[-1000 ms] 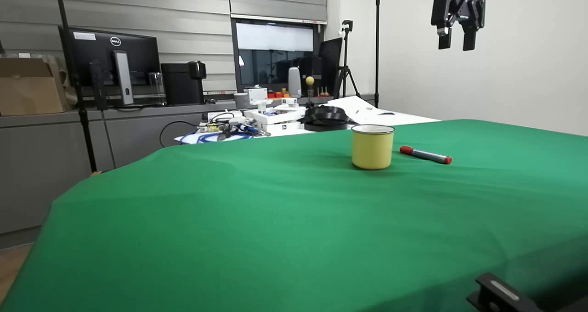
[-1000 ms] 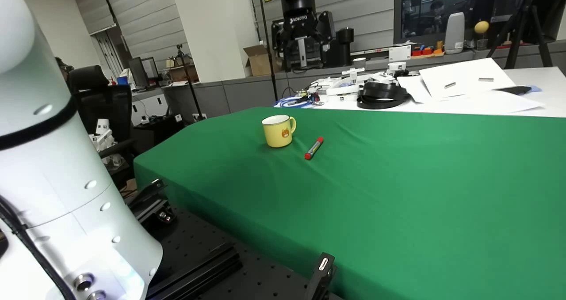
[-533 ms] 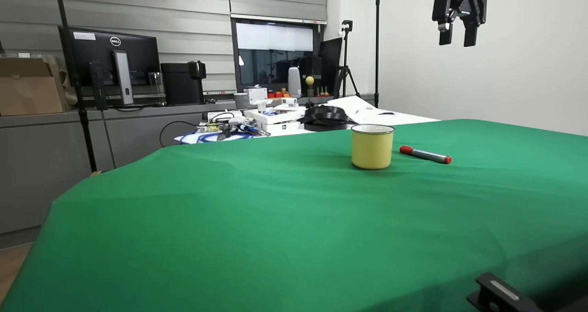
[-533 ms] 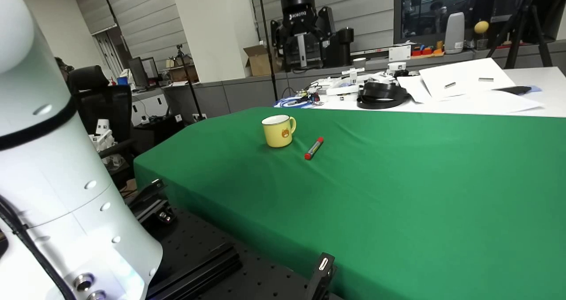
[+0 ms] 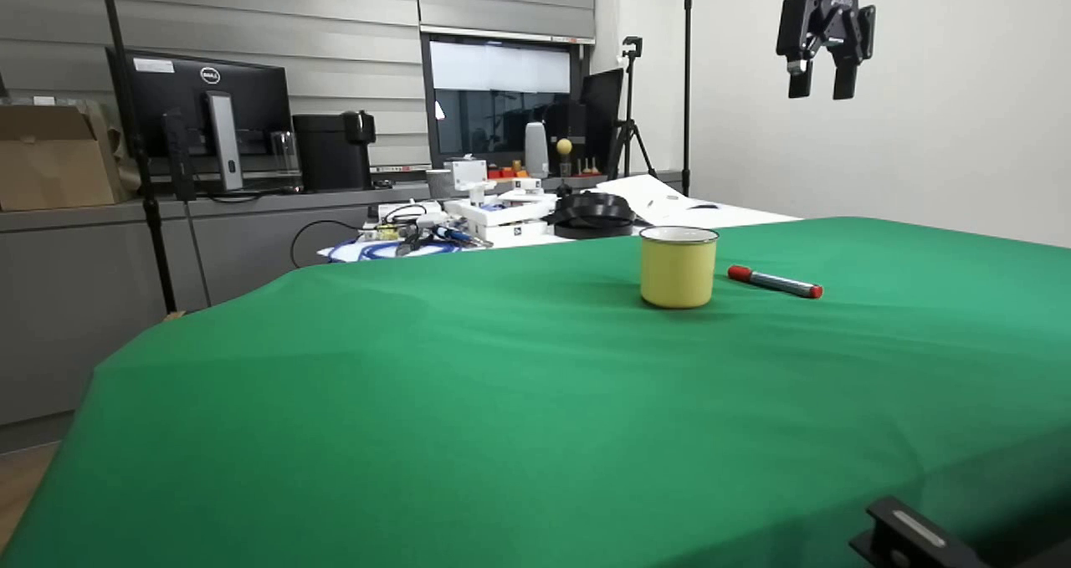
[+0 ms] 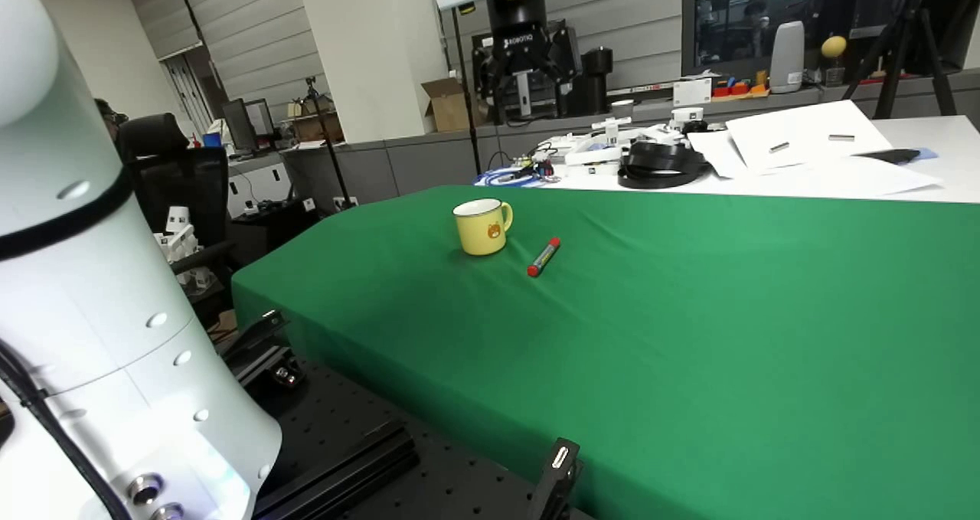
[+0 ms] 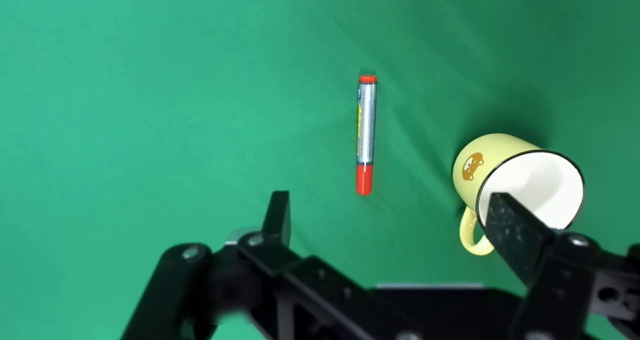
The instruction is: Put the marker into the cup.
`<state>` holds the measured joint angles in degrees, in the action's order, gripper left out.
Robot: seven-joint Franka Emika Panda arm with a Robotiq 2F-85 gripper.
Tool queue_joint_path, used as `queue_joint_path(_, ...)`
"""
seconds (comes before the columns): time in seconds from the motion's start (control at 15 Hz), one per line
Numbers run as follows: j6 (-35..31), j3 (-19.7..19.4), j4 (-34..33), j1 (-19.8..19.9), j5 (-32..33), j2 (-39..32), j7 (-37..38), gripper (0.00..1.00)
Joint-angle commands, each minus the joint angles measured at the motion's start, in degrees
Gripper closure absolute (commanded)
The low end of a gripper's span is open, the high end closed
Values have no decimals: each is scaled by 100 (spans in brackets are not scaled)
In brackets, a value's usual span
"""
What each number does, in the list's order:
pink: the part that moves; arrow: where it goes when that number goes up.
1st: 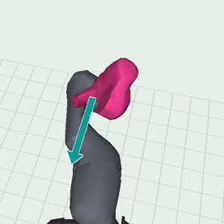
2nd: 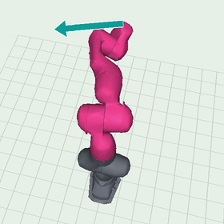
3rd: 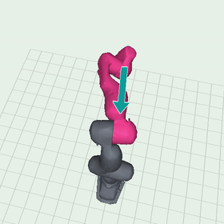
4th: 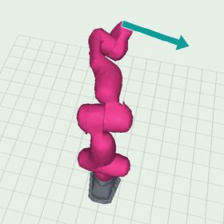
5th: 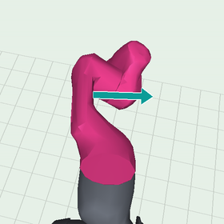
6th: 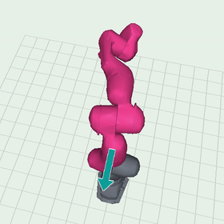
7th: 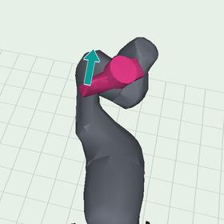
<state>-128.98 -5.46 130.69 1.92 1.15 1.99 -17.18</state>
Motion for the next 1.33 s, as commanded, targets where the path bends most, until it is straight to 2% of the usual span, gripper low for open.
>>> queue_joint_path(0.0, -499, 132, -19, 6, -111, -545, 12, 0)
queue_joint_path(0.33, -1240, 359, -96, 37, -147, -1648, 3, 0)
queue_joint_path(0.67, -2112, 617, -3, 159, -200, -2349, -138, 0)
queue_joint_path(0.93, -2304, 736, -5, 256, -127, -2647, -167, 0)
queue_joint_path(1.27, -2224, 746, -28, 384, -99, -2639, -210, 0)
